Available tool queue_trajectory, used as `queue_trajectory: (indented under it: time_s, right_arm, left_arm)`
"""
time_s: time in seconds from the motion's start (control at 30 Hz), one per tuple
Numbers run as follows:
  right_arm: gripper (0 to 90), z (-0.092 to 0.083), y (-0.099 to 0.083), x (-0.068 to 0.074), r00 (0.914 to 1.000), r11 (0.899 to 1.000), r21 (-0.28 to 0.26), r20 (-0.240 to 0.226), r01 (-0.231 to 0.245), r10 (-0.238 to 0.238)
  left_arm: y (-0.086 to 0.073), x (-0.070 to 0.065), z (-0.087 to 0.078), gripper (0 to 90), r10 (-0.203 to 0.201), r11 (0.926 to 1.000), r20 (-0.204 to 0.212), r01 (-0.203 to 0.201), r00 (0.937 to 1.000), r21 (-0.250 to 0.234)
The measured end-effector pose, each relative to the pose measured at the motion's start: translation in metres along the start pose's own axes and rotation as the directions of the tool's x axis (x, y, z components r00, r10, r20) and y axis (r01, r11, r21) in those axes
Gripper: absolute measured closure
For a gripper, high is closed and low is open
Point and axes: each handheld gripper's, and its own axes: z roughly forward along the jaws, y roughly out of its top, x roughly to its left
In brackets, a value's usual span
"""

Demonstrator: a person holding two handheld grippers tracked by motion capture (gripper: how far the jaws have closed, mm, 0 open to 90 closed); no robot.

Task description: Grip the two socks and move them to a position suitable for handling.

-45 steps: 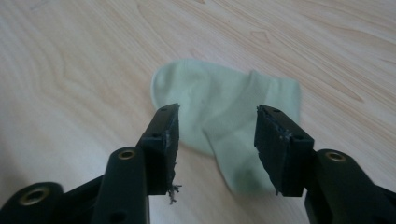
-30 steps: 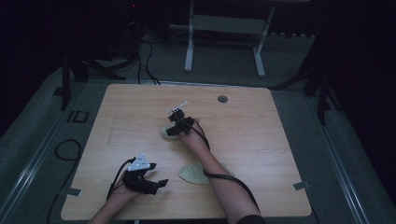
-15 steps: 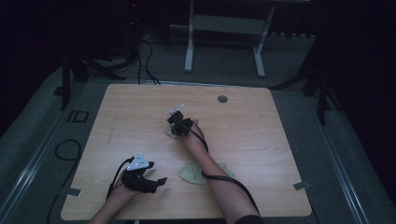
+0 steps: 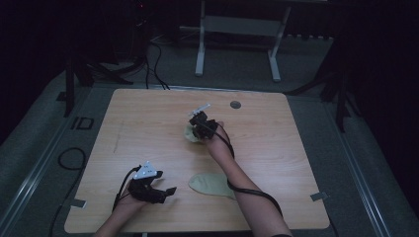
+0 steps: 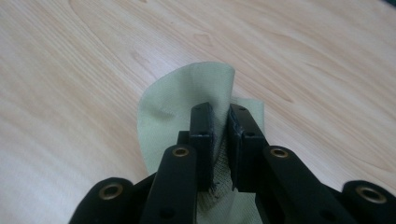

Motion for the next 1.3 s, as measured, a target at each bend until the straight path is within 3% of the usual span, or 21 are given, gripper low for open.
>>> queue_trajectory:
  time_s: [0.17,0.23,0.47,0.77,1.03,1.1,1.2,1.3]
  right_arm:
    - [81.1,-0.026,-0.011,-0.008,1.0,1.0,-0.023,0.007,-0.004,0.005]
    - [81.1,-0.043,-0.024,-0.015,0.9998,0.999,-0.04,0.007,-0.021,0.021]
    - [81.1,-0.062,-0.056,-0.017,0.9989,0.999,-0.027,-0.008,-0.046,0.046]
    - [80.9,-0.047,-0.079,-0.007,0.9979,0.998,0.019,-0.017,-0.063,0.063]
    - [78.9,-0.012,-0.087,0.002,0.9984,0.996,0.074,0.017,-0.055,0.054]
    - [76.5,-0.007,-0.091,0.002,0.9981,0.996,0.07,0.014,-0.06,0.059]
    - [62.8,-0.006,-0.091,0.005,0.9988,0.997,0.065,0.009,-0.049,0.048]
    - [55.1,-0.006,-0.092,0.011,0.9994,0.998,0.058,0.023,-0.028,0.027]
  left_arm:
    - [0.001,-0.002,0.001,14.2,0.001,1.0,-0.007,-0.001,1.0,-0.003]
    - [0.001,-0.004,0.002,14.2,0.006,1.0,-0.012,-0.006,0.9999,-0.002]
    - [0.002,-0.005,0.004,14.2,-0.002,1.0,-0.008,0.002,1.0,-0.002]
    - [0.005,-0.01,0.007,14.2,0.016,0.9998,-0.002,-0.016,0.9999,-0.012]
    - [0.011,-0.009,0.012,14.2,0.022,0.9996,-0.004,-0.022,0.9997,-0.019]
    - [0.014,-0.009,0.013,14.3,0.018,0.9994,-0.001,-0.018,0.9998,-0.03]
    - [0.02,-0.008,0.016,14.3,0.031,0.999,-0.007,-0.031,0.9995,-0.032]
    - [0.026,-0.007,0.019,14.5,0.042,0.9987,-0.013,-0.043,0.999,-0.029]
